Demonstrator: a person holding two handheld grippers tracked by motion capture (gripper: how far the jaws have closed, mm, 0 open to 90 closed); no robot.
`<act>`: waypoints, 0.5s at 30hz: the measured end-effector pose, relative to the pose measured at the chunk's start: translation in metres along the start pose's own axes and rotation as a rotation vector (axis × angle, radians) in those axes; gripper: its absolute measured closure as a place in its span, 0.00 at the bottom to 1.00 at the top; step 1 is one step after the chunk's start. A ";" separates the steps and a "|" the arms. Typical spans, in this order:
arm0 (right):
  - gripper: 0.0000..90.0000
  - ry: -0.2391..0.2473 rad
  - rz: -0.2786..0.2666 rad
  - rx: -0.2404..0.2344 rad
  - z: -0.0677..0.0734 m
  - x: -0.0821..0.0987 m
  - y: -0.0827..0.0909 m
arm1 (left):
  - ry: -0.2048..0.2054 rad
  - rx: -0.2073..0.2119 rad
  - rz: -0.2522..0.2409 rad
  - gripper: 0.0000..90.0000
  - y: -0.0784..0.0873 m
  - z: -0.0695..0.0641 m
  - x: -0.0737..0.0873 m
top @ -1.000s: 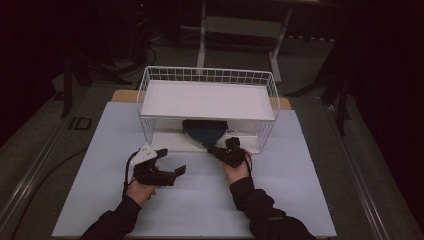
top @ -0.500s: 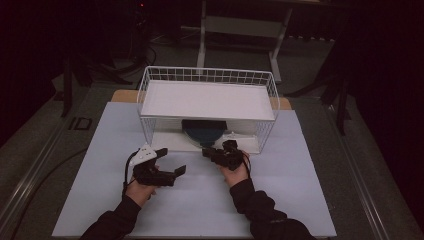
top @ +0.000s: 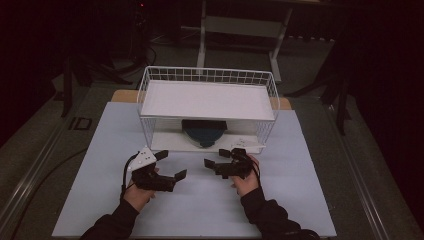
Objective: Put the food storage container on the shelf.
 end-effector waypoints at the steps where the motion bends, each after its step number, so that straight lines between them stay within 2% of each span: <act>1: 0.17 0.003 -0.004 0.002 0.001 0.002 0.004 | 0.002 0.001 0.001 0.02 0.001 -0.001 0.000; 4: 0.17 0.007 -0.005 0.010 0.002 0.006 0.010 | -0.005 0.004 0.006 0.02 0.003 -0.002 0.003; 5: 0.17 0.009 -0.012 0.017 0.005 0.010 0.018 | -0.006 0.005 0.007 0.02 0.003 -0.002 0.003; 11: 0.17 0.008 -0.028 0.025 0.008 0.018 0.038 | -0.015 0.013 0.016 0.02 0.004 -0.006 0.007; 15: 0.17 0.034 -0.005 0.044 0.009 0.029 0.048 | -0.032 0.019 0.014 0.02 0.003 -0.009 0.008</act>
Point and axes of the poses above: each handheld gripper's, and its own axes: y roughly backward along the jaws, x roughly out of its underside, z roughly to its left, the point moved 10 cm from there along -y, roughly forward along the jaws, and after that the axes turned 10 degrees about -x, right-handed, at the moved point
